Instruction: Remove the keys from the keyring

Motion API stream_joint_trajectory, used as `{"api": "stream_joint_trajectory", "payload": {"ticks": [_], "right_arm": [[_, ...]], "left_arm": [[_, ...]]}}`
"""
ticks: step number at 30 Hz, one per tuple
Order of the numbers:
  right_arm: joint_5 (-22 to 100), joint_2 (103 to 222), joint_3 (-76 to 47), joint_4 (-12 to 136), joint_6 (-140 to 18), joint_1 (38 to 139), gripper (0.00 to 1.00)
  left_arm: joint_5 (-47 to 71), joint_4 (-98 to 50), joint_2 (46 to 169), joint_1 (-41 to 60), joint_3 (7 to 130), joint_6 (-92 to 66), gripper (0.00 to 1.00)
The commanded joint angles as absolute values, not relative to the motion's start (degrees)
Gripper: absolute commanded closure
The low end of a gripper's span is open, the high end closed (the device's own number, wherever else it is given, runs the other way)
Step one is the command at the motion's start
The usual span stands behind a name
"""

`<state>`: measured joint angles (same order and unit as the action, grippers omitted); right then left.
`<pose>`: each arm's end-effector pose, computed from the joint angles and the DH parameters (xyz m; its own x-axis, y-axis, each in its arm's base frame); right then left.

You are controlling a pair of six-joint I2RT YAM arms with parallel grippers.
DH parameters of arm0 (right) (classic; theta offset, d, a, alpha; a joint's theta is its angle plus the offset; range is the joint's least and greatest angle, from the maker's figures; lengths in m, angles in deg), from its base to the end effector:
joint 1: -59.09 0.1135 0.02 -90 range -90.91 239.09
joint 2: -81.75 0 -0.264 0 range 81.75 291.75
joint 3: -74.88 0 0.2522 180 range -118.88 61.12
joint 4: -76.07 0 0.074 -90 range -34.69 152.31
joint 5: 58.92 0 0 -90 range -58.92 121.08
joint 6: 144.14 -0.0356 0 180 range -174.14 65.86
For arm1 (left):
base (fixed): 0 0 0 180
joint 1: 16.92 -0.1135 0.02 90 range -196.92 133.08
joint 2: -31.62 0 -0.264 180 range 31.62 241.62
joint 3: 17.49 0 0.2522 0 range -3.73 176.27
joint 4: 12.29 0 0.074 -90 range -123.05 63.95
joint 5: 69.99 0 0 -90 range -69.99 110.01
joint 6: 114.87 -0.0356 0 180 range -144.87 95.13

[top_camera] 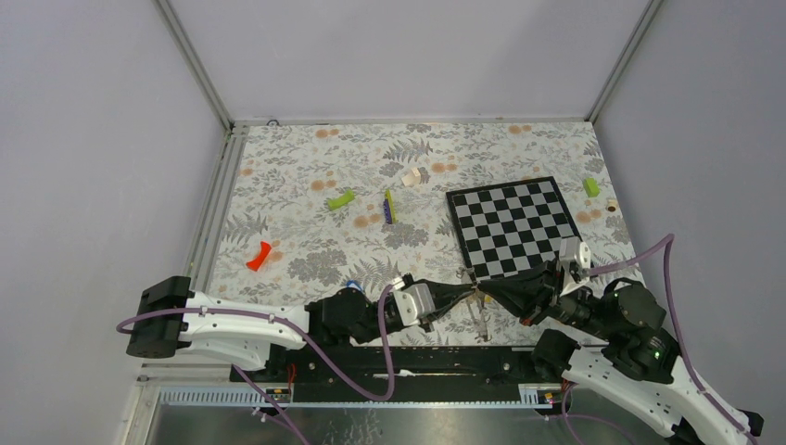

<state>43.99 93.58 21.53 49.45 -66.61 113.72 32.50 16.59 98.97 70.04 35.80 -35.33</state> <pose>0.0256 0.0498 0.3628 -0.0533 0.2885 -0.9560 -0.9302 0.3337 0.1526 0.0219 -0.2673 0.3237 0.1883 -0.2039 -0.9607 0.9454 0.3026 0.1211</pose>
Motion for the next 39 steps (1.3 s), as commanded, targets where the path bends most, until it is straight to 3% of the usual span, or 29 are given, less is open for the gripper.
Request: {"api": "stream_joint_trajectory", "payload": {"ticks": [1,27,39], "right_arm": [[41.4,92.0,20.9,51.2,-67.3,113.6,1.0],[35.6,89.8,25.1,48.7,-76.1,113.6,1.0],[37.0,90.9,24.6,51.4,-77.4,113.6,1.0]], "left_arm": [[32.7,22.2,98.3,70.0,37.2,-35.0,1.0],[30.4,22.4,95.7,70.0,35.8,-37.7,1.0],[20.7,23.3,92.6,70.7,32.9,-55.7,1.0]]}}
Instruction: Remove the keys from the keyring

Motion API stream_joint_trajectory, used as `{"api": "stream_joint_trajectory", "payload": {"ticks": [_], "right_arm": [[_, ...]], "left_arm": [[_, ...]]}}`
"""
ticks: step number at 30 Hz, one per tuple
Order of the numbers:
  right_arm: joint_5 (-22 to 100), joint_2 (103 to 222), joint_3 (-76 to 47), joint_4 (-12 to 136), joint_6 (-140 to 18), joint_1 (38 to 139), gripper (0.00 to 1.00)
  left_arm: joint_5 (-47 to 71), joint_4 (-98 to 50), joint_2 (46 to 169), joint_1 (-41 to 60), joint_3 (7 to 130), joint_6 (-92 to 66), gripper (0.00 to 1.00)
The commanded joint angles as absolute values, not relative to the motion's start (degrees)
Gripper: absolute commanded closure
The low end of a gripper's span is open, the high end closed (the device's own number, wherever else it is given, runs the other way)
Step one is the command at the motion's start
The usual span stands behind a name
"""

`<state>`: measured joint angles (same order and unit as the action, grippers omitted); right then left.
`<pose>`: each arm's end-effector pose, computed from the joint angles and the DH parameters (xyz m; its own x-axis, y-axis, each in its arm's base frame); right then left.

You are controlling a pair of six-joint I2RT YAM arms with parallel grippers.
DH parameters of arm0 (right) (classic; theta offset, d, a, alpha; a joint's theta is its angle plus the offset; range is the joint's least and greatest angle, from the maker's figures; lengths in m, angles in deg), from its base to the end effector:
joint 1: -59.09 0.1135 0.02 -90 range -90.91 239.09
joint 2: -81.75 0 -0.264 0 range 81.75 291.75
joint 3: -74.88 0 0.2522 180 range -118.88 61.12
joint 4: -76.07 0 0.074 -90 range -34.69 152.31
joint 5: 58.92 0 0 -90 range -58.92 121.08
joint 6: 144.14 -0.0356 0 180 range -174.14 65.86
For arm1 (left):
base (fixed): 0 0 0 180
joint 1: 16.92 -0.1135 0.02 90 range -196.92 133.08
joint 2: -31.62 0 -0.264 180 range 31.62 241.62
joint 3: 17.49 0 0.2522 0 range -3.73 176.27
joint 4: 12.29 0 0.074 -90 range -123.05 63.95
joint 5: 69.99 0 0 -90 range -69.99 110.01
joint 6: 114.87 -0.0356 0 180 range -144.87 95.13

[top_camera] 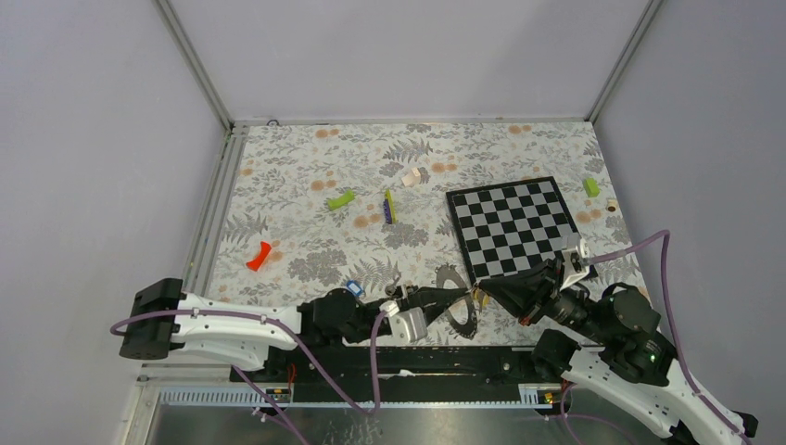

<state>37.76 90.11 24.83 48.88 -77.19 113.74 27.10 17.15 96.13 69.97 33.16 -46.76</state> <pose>0.0273 0.0456 0.3470 -0.2094 0.3769 -0.9023 -0.8621 0.3643 0.3523 0.0183 -0.2559 0.3208 0.3805 -0.1845 -0.9062 0.9080 0.2601 0.3284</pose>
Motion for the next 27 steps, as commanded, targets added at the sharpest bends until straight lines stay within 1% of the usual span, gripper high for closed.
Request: {"api": "stream_joint_trajectory", "payload": {"ticks": [1,5,12,20,27], "right_arm": [[37.4,91.2,24.6,52.0,-77.2,113.6,1.0],[39.9,93.1,23.7,54.8,-77.1,113.6,1.0],[45.7,97.7,21.1,59.7,-79.2,113.6,1.0],[54.8,102.6,17.6,64.7,-80.7,113.6,1.0],[56.8,105.0,16.4,66.4,-79.6,113.6,1.0]], "left_arm": [[20.3,23.4,92.2,70.9,32.5,-58.0,1.0],[20.3,23.1,90.5,71.1,31.9,-64.3,1.0],[15.7,21.2,86.7,71.1,32.4,-72.8,1.0],[10.8,9.8,84.4,71.1,37.3,-80.8,1.0],[8.5,-0.8,84.4,71.1,42.9,-88.3,1.0]]}}
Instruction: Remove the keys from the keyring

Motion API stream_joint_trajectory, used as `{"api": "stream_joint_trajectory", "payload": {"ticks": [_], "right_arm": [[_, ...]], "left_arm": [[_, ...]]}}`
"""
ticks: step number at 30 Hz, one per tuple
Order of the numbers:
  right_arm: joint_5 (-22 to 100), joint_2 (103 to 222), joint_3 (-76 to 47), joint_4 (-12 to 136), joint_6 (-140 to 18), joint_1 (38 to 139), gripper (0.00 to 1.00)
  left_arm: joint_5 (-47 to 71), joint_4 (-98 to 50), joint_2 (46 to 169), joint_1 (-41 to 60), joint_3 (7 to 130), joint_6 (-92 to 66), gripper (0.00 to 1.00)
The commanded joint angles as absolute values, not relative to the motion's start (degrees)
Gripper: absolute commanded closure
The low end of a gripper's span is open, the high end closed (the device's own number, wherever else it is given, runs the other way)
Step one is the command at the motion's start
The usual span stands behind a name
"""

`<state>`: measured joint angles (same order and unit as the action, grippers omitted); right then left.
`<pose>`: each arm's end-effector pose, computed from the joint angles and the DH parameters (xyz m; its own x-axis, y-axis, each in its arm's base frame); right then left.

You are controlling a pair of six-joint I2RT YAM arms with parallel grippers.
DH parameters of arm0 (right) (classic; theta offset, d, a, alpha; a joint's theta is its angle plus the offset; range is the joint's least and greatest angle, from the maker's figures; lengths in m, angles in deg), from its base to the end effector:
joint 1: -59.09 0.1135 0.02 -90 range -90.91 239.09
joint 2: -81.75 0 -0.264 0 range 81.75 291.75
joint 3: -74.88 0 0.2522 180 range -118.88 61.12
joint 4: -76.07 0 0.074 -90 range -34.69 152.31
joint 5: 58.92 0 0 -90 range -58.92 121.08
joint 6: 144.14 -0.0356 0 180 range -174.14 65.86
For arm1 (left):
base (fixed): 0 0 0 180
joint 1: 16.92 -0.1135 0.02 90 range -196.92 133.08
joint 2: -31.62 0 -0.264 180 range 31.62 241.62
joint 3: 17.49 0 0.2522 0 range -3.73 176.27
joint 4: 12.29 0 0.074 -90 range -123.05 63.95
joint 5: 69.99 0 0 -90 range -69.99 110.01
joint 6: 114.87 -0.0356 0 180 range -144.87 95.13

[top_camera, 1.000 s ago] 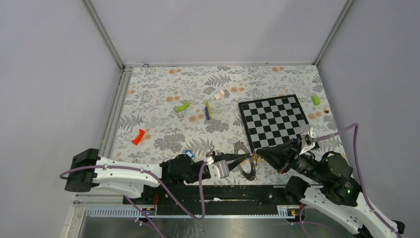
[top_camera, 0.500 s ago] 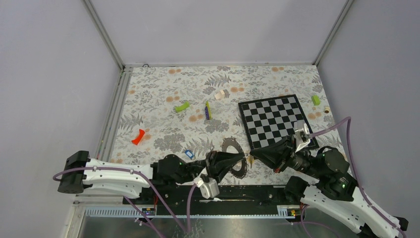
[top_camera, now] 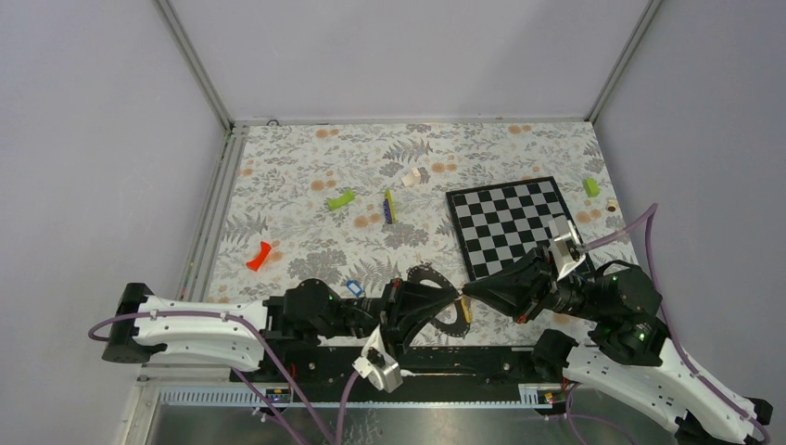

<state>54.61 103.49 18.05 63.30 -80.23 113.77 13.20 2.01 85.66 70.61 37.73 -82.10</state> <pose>0.0345 0.0733 0.3968 -0.2257 0.3789 -0.8975 -0.9602 0.0691 0.2707 0.0054 -0.2225 0.3616 0.8445 -0.2043 -0.4950 0.5299 0.1856 0.8275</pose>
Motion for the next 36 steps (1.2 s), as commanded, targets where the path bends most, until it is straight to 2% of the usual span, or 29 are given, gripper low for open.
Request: {"api": "stream_joint_trajectory", "payload": {"ticks": [1,36], "right_arm": [[56.9,105.0,16.3,66.4,-79.3,113.6,1.0],[52.4,103.0,14.0,55.0,-79.2,113.6,1.0]], "left_arm": [[8.4,-1.6,84.3,71.1,43.4,-89.2,1.0],[8.3,-5.1,81.8,71.3,45.1,-92.8,1.0]]}}
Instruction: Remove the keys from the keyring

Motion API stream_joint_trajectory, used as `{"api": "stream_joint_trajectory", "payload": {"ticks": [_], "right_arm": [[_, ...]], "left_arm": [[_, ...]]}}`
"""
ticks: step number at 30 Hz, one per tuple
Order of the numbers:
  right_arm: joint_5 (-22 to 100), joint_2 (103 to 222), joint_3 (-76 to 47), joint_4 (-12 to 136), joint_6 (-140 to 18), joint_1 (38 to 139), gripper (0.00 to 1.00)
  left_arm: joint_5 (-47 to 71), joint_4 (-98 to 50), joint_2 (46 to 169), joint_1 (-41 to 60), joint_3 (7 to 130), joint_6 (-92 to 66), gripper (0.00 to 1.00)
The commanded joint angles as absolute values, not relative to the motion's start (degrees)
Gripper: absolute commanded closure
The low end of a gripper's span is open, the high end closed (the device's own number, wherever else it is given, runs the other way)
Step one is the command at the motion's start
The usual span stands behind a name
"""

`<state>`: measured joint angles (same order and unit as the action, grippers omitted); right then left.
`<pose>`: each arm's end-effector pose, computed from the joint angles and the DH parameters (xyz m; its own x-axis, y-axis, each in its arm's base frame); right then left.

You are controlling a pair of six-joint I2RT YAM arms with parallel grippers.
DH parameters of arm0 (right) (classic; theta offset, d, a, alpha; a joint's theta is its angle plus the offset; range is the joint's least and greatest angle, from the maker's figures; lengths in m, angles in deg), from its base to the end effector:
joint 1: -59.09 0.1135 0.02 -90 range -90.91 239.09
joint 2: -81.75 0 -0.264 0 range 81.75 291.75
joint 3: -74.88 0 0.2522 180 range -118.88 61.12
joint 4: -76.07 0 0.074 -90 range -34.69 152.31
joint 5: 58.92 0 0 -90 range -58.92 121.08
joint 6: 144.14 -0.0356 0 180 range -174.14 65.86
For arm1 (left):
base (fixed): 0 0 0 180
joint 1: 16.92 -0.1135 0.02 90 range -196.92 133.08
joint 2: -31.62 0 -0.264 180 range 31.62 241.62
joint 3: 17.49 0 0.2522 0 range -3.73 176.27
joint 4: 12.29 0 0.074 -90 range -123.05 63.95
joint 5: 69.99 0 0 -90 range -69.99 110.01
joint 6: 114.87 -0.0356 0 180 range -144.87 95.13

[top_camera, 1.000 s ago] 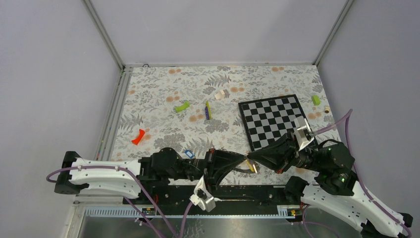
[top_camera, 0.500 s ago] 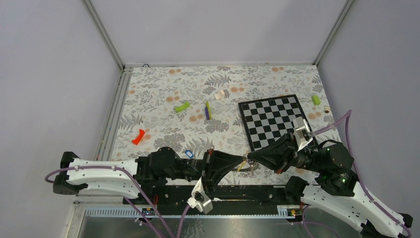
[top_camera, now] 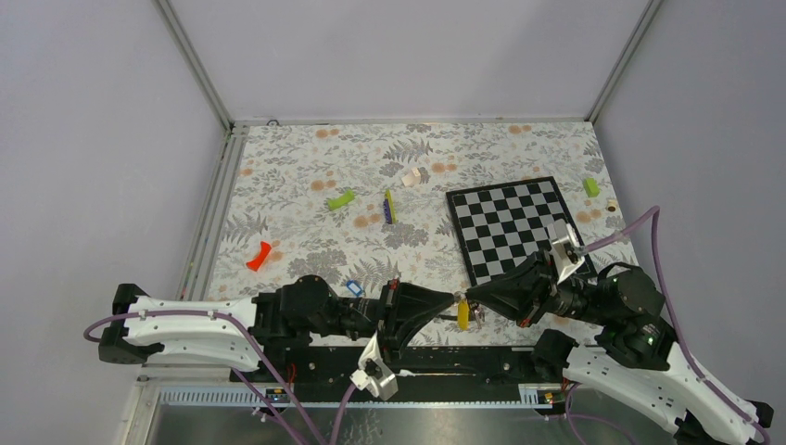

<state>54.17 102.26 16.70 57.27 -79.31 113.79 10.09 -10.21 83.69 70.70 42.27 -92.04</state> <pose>0.0310 0.0680 0.3946 -0.2414 0.3362 -0.9104 -0.9530 0.0947 0.2877 0.0028 -0.2152 0.3740 0.9163 -0.1844 -0.3554 0.3781 0.1063 0.9196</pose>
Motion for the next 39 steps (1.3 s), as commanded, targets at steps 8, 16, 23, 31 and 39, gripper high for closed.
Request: {"api": "stream_joint_trajectory", "payload": {"ticks": [8,16,23,31,39], "right_arm": [[51.4,105.4,11.7,50.8,-80.9,113.6,1.0],[50.7,106.9,10.3,46.1,-82.4,113.6,1.0],[49.4,104.9,10.8,45.5,-83.1,113.6,1.0],[48.9,103.4,11.0,45.6,-83.5,113.6,1.0],[48.4,100.4,12.0,49.2,-83.0,113.6,1.0]], "left_arm": [[9.6,-5.5,82.0,71.4,45.1,-93.7,1.0],[10.8,-4.6,81.7,71.5,44.3,-93.2,1.0],[12.7,-1.8,80.5,71.6,42.4,-92.4,1.0],[14.5,-0.4,80.3,71.7,41.6,-91.6,1.0],[16.6,1.5,79.6,71.8,40.0,-90.1,1.0]]}}
